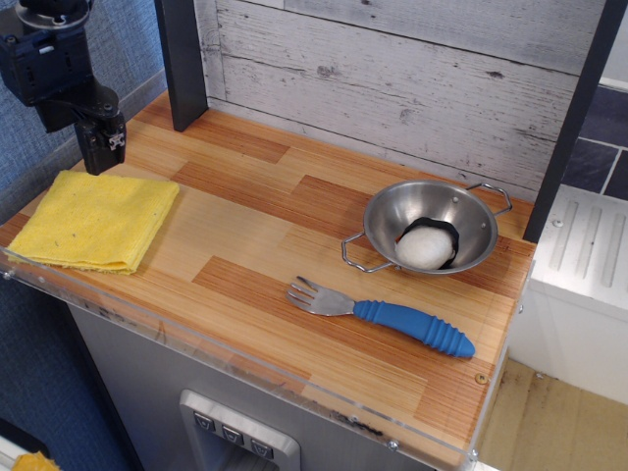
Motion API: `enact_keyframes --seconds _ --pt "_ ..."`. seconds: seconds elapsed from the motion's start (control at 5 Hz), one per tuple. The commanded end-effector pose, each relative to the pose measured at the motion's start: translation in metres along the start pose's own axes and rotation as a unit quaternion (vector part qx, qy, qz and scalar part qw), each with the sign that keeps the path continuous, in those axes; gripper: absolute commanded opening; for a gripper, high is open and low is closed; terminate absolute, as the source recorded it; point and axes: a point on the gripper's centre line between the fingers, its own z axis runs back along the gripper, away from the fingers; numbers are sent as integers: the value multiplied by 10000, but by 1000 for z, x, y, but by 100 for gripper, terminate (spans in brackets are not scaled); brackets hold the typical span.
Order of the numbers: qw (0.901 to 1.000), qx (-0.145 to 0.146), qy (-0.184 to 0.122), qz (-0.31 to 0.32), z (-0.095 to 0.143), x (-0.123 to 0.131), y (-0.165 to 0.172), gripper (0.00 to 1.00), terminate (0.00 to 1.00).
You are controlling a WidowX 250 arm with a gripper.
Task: Move blue fork directly to left of silver bowl.
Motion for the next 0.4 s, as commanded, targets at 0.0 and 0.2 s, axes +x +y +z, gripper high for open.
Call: enact_keyframes --seconds 0.0,0.2 --pt "10000 0 0 0 0 0 0 100 0" --pt "9939 -226 35 -1075 7 -15 9 100 0"
